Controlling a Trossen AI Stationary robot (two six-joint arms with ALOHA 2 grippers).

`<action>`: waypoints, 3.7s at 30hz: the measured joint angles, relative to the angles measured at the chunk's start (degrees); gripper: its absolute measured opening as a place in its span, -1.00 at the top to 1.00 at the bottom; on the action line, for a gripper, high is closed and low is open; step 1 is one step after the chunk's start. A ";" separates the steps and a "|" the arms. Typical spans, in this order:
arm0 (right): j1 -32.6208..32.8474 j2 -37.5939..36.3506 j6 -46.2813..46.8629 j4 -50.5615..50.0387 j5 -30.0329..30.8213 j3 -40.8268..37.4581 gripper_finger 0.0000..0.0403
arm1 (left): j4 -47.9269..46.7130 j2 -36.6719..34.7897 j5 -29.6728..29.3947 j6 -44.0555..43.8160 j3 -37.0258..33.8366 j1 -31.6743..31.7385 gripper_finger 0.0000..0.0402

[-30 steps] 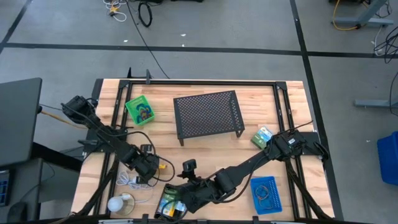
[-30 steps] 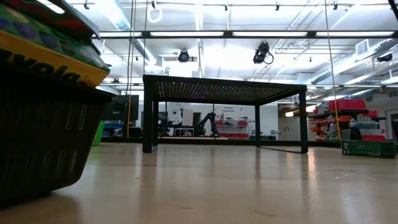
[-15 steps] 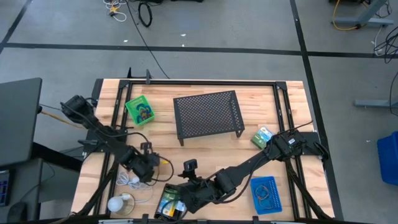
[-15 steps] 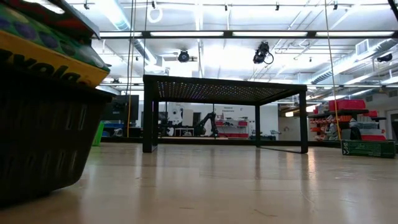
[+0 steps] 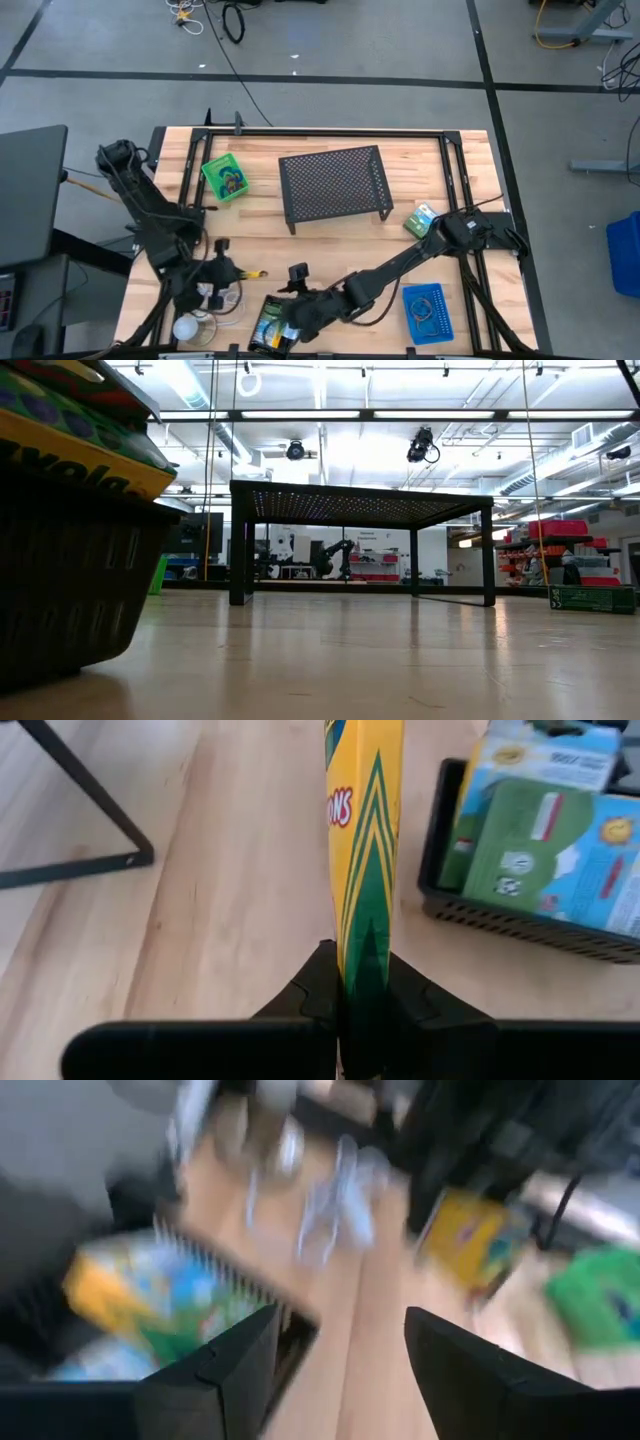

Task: Pick & Place Office Desk Supplies
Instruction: Put the yellow crayon box into the black bin

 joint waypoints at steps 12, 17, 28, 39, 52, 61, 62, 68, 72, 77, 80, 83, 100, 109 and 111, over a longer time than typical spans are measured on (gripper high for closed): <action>-5.41 -7.05 3.14 6.41 -14.53 -5.72 0.06 | 4.43 3.59 -1.86 2.16 0.00 0.59 0.84; -6.29 -7.05 3.61 3.34 -15.92 -5.72 0.07 | 4.69 3.85 -1.53 3.67 0.00 1.97 0.84; -8.43 -6.85 5.29 1.34 -14.17 -6.81 0.07 | 8.79 3.85 -0.26 8.59 0.02 5.30 0.84; -9.69 -6.79 4.59 3.52 -14.59 -8.30 0.07 | 11.53 3.85 1.99 13.98 0.04 9.02 0.84; -10.07 -4.88 4.64 4.74 -14.11 -8.28 0.13 | 15.67 3.85 3.27 18.84 0.04 10.96 0.84; -9.89 -4.10 2.02 5.85 -12.98 -8.28 0.86 | 15.81 3.87 3.48 18.60 0.04 10.93 0.84; -9.85 -4.10 1.80 5.85 -12.82 -8.28 0.86 | 15.86 3.87 3.54 18.68 0.04 10.93 0.84; -9.33 -4.10 2.01 4.89 -12.49 -8.28 0.86 | 15.81 3.91 3.47 18.93 0.04 10.53 0.83; -8.38 -4.12 0.91 4.11 -11.98 -8.26 0.86 | 15.69 3.91 3.02 19.06 0.04 8.98 0.57; -7.42 -4.05 0.92 3.04 -10.38 -8.28 0.86 | 15.68 3.93 2.74 18.43 0.02 7.08 0.29; -6.54 -4.05 -0.45 2.77 -9.22 -8.28 0.86 | 15.60 3.93 2.55 17.30 0.02 5.47 0.23; -5.16 -4.37 -1.44 2.70 -9.45 -8.28 0.86 | 13.85 3.93 1.17 14.67 0.00 3.64 0.21; 1.13 -5.06 -11.25 -2.79 -5.08 -8.28 0.86 | 9.12 3.91 -6.80 7.11 0.00 1.19 0.20; 0.89 -5.04 -20.24 -2.50 -6.55 -8.28 0.86 | 9.15 3.91 -8.10 6.67 0.00 1.21 0.19; 0.89 -5.02 -22.61 -1.50 -7.28 -8.28 0.86 | 9.14 3.91 -8.52 6.67 0.00 1.19 0.19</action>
